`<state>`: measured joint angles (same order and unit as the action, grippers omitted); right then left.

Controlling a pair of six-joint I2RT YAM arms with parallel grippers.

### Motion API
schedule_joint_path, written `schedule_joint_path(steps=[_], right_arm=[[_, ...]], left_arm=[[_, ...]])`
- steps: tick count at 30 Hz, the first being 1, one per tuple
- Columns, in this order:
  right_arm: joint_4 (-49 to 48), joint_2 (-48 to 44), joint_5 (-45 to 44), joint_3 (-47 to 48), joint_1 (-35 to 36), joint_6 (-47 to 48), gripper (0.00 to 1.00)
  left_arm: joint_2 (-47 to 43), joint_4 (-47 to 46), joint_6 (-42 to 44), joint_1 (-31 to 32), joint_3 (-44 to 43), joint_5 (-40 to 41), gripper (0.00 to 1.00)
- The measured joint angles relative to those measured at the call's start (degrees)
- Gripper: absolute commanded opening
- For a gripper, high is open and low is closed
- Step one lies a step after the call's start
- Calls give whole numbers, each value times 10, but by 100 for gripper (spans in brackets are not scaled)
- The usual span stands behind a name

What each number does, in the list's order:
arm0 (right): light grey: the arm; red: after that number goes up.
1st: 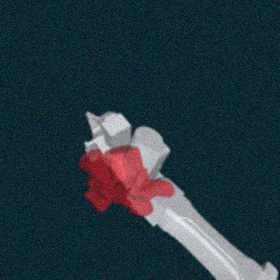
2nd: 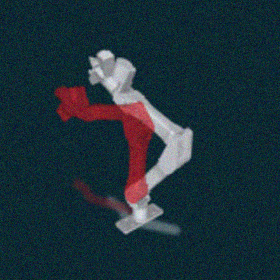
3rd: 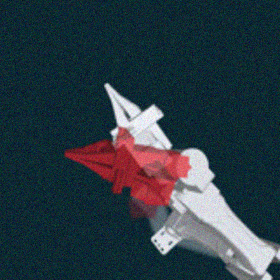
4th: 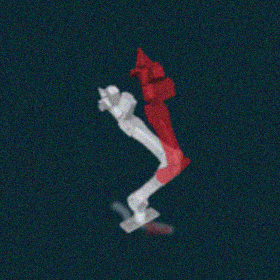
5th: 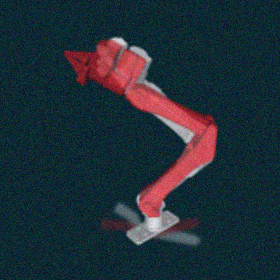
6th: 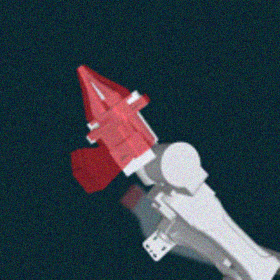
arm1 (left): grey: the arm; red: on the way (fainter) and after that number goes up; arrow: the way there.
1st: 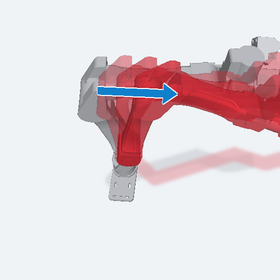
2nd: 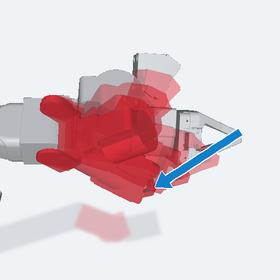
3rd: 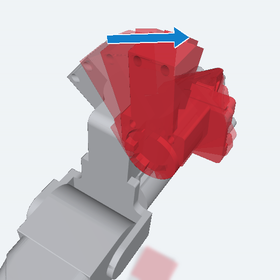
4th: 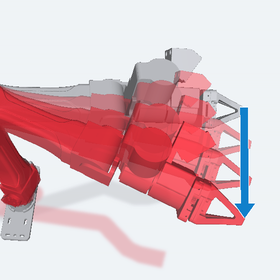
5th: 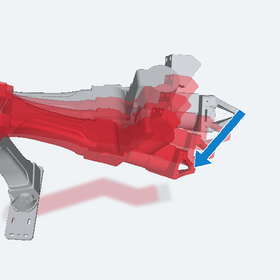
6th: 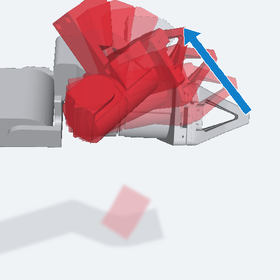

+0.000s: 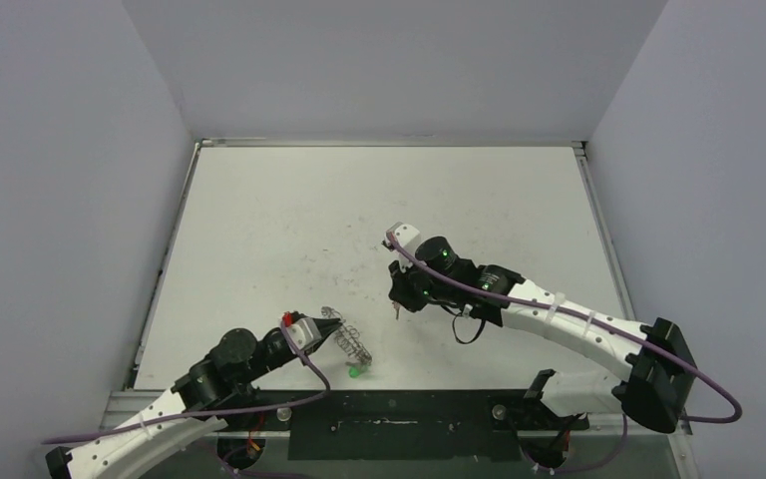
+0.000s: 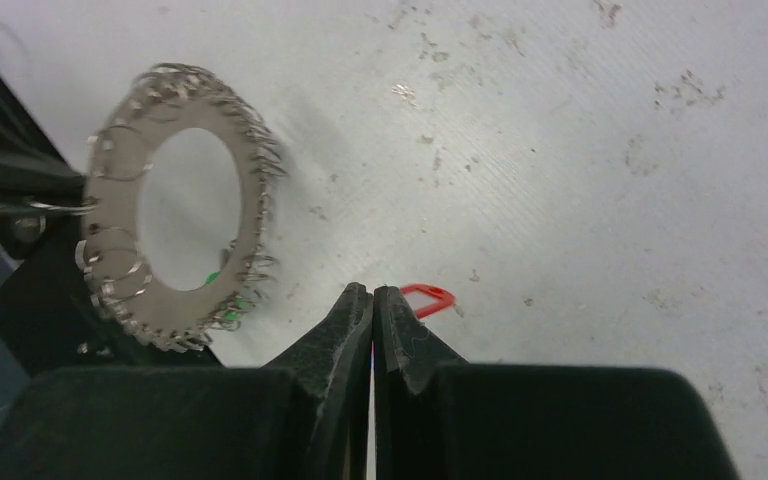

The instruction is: Put the keys on the keyring

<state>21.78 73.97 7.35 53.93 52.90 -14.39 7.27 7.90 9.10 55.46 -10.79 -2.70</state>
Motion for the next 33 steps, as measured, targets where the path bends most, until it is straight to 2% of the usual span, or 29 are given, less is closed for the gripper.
schedule_joint_path(steps=[6, 16, 24, 33], right_arm=[[-60, -45, 104, -25, -1, 33, 0], [-119, -16, 266, -28, -1, 56, 0], [-134, 7, 330, -28, -1, 56, 0], [-155, 7, 351, -28, -1, 47, 0]], left_arm=[[44, -105, -9, 0, 31, -23, 0], [108, -224, -16, 0, 48, -57, 0], [116, -254, -16, 0, 48, -63, 0], [121, -260, -16, 0, 48, -63, 0]])
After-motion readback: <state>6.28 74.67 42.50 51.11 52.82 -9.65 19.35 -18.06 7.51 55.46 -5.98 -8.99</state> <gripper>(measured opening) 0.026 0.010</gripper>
